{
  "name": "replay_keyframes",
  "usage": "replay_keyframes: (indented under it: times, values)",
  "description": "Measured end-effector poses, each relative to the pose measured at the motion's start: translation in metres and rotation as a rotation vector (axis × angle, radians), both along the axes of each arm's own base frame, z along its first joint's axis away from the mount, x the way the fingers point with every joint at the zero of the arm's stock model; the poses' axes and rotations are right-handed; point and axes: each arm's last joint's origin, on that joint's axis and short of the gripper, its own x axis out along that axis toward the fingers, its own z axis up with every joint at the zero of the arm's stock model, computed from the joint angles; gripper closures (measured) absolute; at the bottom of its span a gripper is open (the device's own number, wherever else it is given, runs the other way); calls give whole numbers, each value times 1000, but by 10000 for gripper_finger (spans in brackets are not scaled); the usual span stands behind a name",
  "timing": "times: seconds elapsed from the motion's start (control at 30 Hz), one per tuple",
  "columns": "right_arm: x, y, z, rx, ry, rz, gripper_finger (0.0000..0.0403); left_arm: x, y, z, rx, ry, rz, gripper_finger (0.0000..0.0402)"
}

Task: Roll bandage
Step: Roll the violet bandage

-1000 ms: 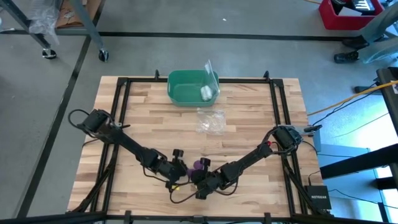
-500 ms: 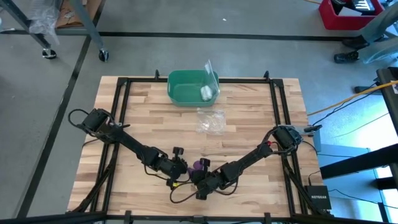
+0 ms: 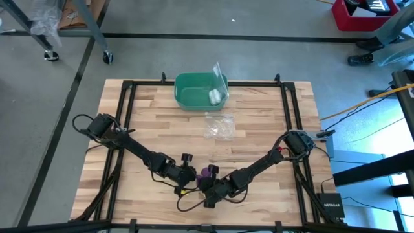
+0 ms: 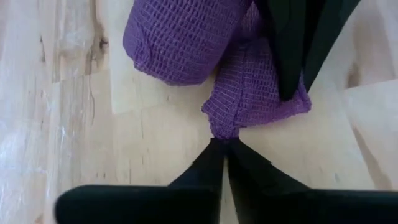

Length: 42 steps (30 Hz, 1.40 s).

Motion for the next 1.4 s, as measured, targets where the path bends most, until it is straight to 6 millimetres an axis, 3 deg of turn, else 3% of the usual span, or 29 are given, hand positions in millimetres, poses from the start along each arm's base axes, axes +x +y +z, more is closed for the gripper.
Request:
replay_keyframes:
  times: [0.13,0.33,0.5,0.83,1.17,1.4]
  values:
    - [1,1,1,10,-17,0,398,0,2,-3,94,-15,49,399]
    - [1,5,2,42,-25,26,398,-10,22,-8,409,19,243,401]
    - [0,6,2,57,-13,43,398,-15,29,-8,439,77,263,401]
    - [0,5,2,41,-20,27,398,-15,-5,31,11,-65,73,375]
    - [0,5,2,40,-20,24,398,-19,3,12,-408,-10,63,284]
    - [0,5,2,41,-20,23,398,-22,5,7,-521,-12,110,268]
